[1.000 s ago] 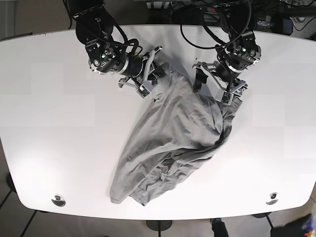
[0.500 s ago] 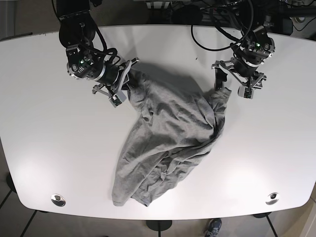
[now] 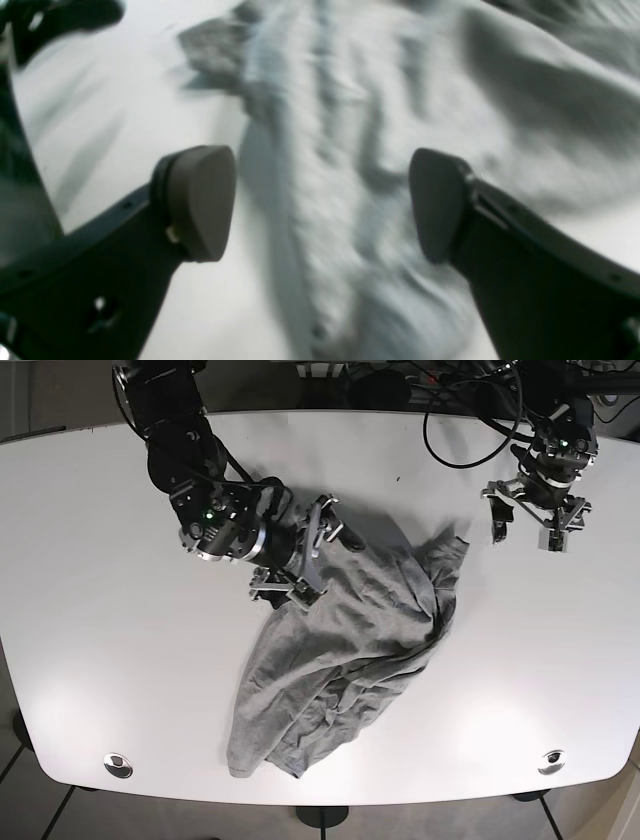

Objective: Fold the T-shirt properly

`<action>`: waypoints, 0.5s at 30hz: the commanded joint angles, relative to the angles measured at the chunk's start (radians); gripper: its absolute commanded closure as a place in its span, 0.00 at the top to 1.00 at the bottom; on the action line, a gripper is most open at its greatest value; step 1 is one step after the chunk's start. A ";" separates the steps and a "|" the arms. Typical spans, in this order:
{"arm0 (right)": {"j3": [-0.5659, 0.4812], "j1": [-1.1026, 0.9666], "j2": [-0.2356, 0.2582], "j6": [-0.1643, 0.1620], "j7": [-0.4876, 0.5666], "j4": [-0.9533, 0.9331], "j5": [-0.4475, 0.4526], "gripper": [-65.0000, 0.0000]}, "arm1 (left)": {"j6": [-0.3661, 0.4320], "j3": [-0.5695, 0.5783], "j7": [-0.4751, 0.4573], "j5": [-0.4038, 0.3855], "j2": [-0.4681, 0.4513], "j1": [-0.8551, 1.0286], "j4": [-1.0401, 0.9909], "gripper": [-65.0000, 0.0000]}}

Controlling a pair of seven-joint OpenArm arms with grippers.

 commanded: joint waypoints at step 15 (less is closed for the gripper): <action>-0.294 0.181 -0.179 -0.054 0.342 -0.474 -0.432 0.72 | -0.001 -0.031 -0.016 -0.012 -0.008 -0.004 0.015 0.71</action>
